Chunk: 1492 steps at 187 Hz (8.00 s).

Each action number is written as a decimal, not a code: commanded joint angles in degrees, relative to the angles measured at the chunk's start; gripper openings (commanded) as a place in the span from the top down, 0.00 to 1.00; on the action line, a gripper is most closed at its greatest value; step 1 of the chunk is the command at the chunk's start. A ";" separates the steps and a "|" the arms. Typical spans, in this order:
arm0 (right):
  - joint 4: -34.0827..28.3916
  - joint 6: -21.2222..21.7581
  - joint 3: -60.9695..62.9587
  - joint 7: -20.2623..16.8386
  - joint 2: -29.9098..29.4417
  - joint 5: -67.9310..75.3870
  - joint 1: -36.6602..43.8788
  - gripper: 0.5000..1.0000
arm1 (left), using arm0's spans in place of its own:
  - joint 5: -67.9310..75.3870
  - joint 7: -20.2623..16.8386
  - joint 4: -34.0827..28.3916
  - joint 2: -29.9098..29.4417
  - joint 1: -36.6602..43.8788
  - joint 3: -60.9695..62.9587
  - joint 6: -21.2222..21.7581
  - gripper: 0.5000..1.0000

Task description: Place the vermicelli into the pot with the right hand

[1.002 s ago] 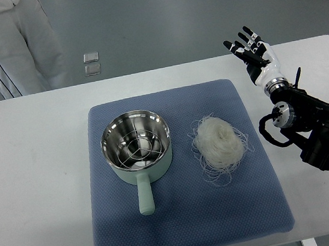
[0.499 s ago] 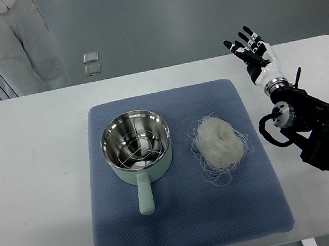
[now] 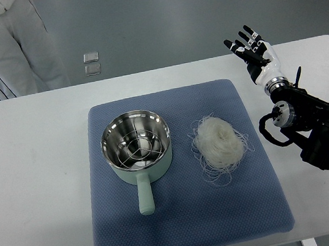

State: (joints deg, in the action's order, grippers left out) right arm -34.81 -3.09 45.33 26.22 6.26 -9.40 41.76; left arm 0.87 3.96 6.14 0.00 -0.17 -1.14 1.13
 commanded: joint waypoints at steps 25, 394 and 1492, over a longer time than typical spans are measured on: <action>-0.35 0.54 -0.51 -0.03 0.59 -0.62 0.07 0.17 | 0.01 0.00 0.01 0.00 0.00 0.00 0.02 0.00; -38.23 21.02 -20.19 0.32 28.81 -93.69 6.05 0.19 | 0.01 0.00 0.01 0.00 -0.18 -0.09 -0.07 0.00; -26.19 10.30 -1.91 -3.81 2.97 -72.42 5.96 0.21 | 0.01 0.00 0.01 0.00 -0.09 0.09 -0.07 0.00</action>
State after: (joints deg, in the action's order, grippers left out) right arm -61.46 7.20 39.48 22.68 9.31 -88.02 50.06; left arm 0.88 3.95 6.15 0.00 -0.26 -1.06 1.13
